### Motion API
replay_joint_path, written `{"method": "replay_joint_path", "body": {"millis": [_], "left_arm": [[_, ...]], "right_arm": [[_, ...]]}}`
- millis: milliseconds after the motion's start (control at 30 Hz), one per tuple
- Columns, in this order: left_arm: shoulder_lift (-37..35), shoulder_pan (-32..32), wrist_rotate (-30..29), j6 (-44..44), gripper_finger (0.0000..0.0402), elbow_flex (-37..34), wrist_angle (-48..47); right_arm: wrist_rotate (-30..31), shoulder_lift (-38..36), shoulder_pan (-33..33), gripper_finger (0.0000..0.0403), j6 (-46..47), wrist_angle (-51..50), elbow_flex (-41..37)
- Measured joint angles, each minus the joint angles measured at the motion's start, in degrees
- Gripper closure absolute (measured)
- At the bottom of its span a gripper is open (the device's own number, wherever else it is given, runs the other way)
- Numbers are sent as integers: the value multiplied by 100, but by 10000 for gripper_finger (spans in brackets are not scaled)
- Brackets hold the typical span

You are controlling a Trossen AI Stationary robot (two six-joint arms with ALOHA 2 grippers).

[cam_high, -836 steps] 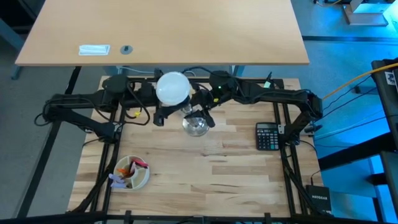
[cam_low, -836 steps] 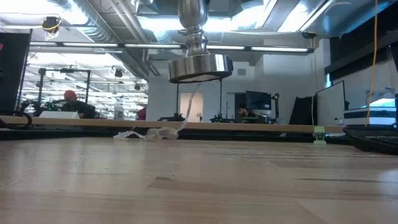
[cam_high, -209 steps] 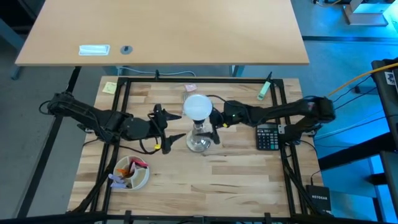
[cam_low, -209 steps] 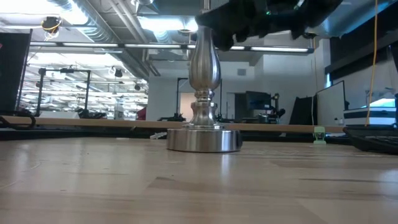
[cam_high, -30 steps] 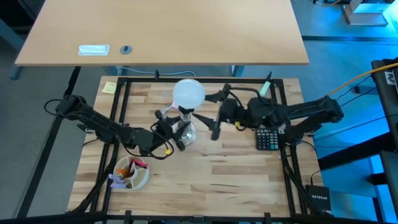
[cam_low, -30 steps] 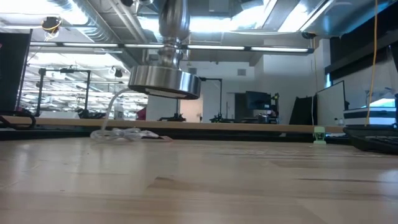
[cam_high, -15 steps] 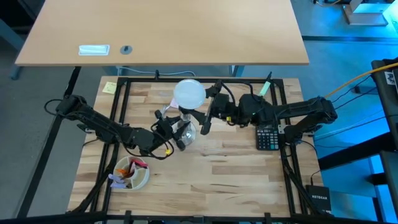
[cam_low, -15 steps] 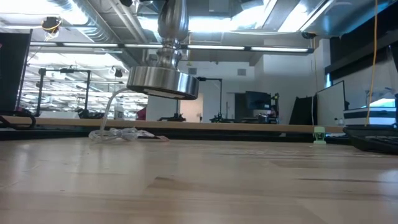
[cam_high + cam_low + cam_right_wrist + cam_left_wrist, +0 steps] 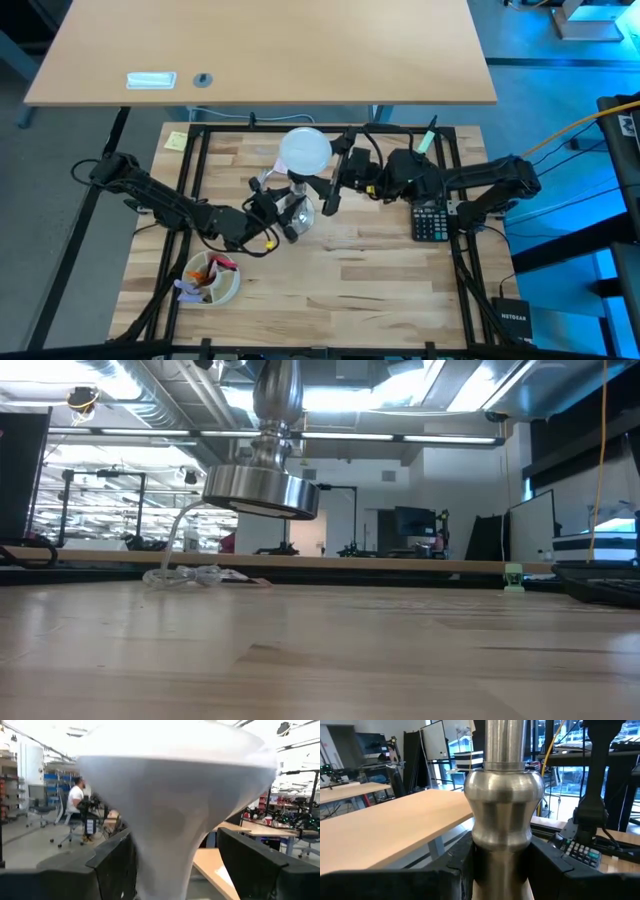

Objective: Screw lightbulb
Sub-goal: Remove the white lightbulb from the silver lamp

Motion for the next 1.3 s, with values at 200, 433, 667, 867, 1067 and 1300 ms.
{"method": "replay_joint_path", "body": {"millis": [200,433,667,867,1067,1300], "left_arm": [[0,0,2,11,279,0,0],[2,0,11,90,279,0,-2],[2,2,151,141,279,0,-4],[-17,-67,527,176,279,2,-44],[-303,-49,1934,-11,279,4,-549],[-400,145,4488,-245,279,22,-810]], "right_arm": [[-83,108,-24,114,-6,53,-2],[-135,99,-22,122,-7,72,-2],[-334,99,-14,244,-213,57,-2],[-943,27,-17,246,-301,-102,-2],[-1800,-249,-12,246,87,-690,-2],[-4380,-401,-63,246,699,-1025,-2]]}}
